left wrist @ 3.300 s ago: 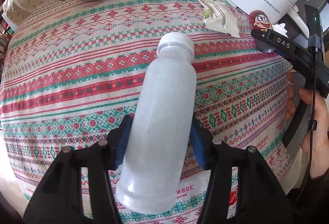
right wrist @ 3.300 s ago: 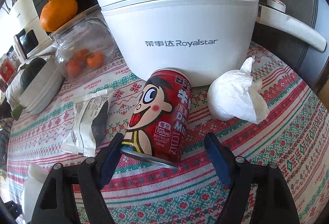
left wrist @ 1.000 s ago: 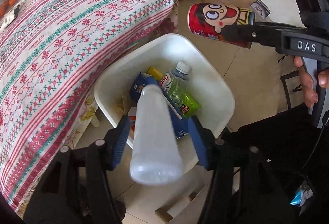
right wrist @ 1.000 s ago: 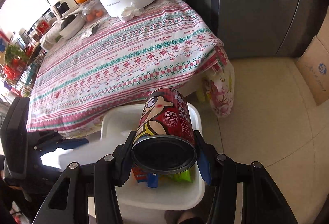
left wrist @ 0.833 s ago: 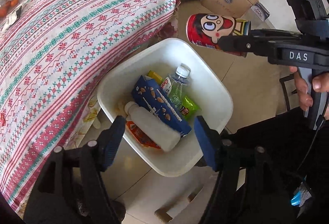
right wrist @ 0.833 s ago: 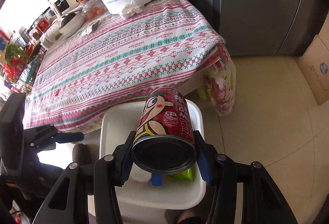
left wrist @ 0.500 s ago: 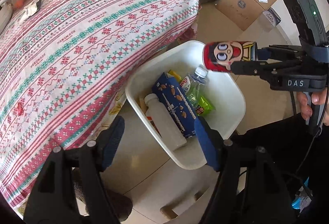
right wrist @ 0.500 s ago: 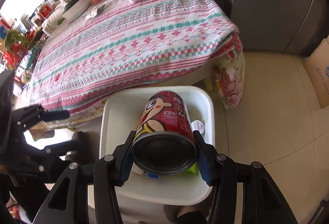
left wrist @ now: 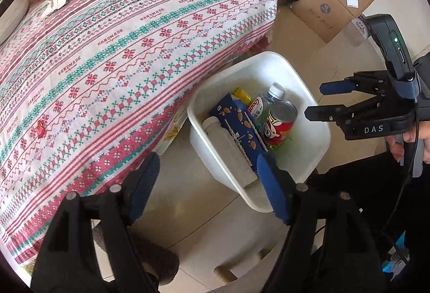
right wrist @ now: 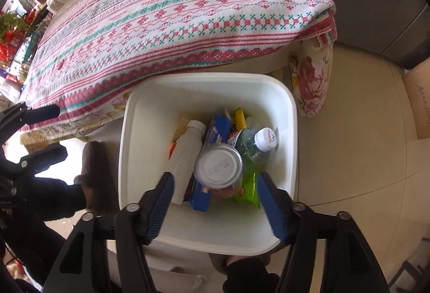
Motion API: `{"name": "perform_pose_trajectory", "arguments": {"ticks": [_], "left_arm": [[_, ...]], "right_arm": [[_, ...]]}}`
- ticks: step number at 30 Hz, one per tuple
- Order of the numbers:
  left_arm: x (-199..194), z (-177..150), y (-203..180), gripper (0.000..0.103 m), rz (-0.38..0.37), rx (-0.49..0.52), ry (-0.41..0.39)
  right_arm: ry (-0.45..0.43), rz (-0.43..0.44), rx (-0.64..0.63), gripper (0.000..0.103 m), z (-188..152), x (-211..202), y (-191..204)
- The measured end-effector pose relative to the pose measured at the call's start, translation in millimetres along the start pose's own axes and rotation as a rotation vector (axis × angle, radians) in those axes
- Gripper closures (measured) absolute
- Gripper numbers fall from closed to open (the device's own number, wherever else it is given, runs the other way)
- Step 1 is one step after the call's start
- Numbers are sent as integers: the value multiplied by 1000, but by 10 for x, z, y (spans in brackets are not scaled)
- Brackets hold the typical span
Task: Collect trash
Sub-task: 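Move both grippers back to the table toward the snack packet and tissue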
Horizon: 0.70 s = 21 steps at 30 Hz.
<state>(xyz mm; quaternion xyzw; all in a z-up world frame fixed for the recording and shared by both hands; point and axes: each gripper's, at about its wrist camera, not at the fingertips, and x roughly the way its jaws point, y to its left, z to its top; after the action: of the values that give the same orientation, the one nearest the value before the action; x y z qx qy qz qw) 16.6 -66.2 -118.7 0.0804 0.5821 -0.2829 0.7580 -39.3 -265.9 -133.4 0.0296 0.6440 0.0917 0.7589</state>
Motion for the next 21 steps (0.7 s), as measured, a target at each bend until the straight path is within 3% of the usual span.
{"name": "perform_pose_trajectory", "arguments": {"ticks": [12, 21], "left_arm": [[-107, 52, 174, 22, 35, -49, -31], [-338, 201, 590, 19, 138, -149, -104]], "right_arm": [[-35, -4, 27, 30, 68, -126, 0], [-113, 5, 79, 25, 318, -319, 46]]}}
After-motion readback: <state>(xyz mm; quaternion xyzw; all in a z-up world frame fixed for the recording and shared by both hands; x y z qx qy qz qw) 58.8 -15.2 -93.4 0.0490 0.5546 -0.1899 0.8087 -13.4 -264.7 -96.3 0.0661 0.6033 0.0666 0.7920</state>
